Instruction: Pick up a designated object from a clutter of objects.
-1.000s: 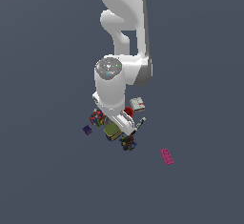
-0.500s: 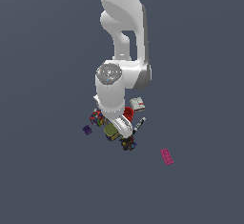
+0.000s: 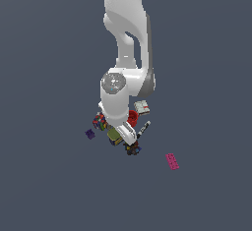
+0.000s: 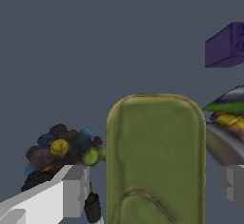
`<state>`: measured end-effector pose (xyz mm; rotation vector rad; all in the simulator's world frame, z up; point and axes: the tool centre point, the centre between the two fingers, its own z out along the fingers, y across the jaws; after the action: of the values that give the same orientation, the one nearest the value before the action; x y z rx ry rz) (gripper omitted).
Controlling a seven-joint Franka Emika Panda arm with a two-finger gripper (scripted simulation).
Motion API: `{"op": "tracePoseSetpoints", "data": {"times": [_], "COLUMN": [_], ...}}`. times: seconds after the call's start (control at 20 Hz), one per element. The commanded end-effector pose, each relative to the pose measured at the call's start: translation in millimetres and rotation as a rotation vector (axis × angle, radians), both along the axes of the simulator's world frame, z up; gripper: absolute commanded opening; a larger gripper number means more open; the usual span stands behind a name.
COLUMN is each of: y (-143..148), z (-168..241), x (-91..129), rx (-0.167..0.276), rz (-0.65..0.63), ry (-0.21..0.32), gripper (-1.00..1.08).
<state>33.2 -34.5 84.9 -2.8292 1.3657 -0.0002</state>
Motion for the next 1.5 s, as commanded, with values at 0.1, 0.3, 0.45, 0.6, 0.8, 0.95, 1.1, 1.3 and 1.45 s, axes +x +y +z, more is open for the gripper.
{"op": "tracePoseSetpoints", "data": {"times": [0.1, 0.3, 0.45, 0.6, 0.8, 0.95, 1.1, 1.3, 1.45], "y": [0.1, 0.0, 0.0, 0.0, 0.0, 0.8, 2.7, 8.8, 15.7], "z": [-19.6, -26.1, -26.4, -26.4, -26.4, -25.4, -20.9, -6.7, 9.9], "x": [-0.5, 0.4, 0.4, 0.4, 0.4, 0.7, 1.6, 4.7, 8.2], "rx": [0.0, 0.0, 0.0, 0.0, 0.0, 0.001, 0.001, 0.001, 0.0], "rz": [-0.002, -0.002, -0.002, -0.002, -0.002, -0.002, -0.002, -0.002, -0.002], "ry": [0.0, 0.0, 0.0, 0.0, 0.0, 0.0, 0.0, 0.0, 0.0], "gripper": [1.0, 1.0, -1.0, -1.0, -1.0, -1.0, -1.0, -1.0, -1.0]}}
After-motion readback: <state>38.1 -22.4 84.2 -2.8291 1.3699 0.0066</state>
